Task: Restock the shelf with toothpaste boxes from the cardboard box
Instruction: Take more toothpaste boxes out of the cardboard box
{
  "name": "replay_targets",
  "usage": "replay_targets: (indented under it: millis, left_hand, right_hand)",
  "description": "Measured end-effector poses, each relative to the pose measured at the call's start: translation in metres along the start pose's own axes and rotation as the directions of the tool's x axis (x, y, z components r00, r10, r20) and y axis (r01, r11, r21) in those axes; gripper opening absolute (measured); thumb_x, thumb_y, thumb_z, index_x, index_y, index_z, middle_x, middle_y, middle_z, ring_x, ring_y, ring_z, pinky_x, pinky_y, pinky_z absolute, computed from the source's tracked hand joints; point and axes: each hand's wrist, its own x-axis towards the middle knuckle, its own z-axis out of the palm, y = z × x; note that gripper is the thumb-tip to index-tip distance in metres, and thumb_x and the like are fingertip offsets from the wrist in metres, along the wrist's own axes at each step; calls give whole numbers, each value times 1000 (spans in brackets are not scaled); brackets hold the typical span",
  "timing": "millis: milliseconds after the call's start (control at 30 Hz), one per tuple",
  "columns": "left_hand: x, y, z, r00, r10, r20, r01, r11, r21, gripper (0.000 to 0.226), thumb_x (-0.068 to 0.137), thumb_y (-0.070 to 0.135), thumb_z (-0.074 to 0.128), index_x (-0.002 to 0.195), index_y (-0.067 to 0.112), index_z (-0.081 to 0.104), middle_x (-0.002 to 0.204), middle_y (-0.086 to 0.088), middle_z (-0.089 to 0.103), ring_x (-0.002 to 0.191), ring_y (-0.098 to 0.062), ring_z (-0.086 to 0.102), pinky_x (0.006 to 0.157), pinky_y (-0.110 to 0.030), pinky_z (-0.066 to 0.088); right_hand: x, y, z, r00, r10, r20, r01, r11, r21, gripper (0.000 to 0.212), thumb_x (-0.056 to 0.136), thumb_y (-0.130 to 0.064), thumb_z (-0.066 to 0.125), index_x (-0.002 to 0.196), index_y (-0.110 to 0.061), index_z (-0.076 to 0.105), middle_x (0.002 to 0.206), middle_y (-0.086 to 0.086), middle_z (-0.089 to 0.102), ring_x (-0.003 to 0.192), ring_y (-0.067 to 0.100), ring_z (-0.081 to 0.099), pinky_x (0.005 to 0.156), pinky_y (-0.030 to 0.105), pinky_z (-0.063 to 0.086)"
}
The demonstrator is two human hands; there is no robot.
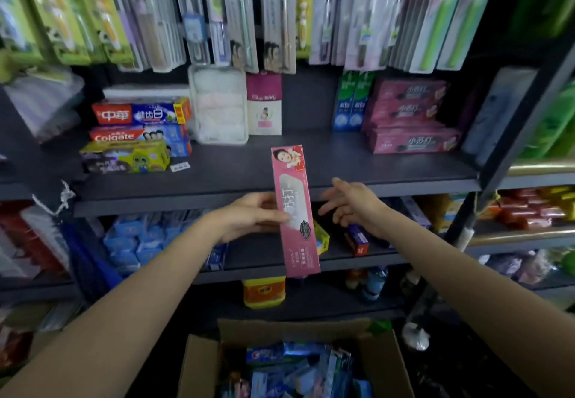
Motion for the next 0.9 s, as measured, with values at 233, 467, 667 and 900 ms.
replay_targets:
  millis: [233,467,667,900]
  left_hand:
    - [26,49,-4,997,71,-19,-59,934,353,32,81,10,68,110,16,56,108,1,64,103,-15,60,84,-23,51]
    - [85,109,2,973,214,-89,-107,757,645,29,81,16,67,110,12,63,106,-7,66,95,-16,59,87,-29,45]
    - [162,142,46,926,373,-54,-202,612,764,40,83,27,66,120,15,59,120,-4,61,112,-18,55,95,-30,42]
    - [245,139,78,771,622,-134,-187,423,887,48,92,24,49,138,18,37,145,2,30,133,-19,27,110,-31,27]
  right_hand:
    - [15,-38,-26,869,-435,-235,279,824,-494,43,95,-23,48,136,-14,35,122,14,54,63,24,61,49,27,46]
    - [34,-45,-41,669,-656,350,278,-216,-936,72,70,-18,72,137,-11,45,137,7,49,85,29,66,50,32,49]
    - [80,-33,-103,603,-755,258,144,-215,-966,53,54,-21,65,103,-9,48,94,4,67,43,17,58,30,19,27]
    - [151,-39,-225,686,-714,-142,-124,78,-989,66,30,-2,88,87,-3,55,84,12,63,38,25,54,29,22,12]
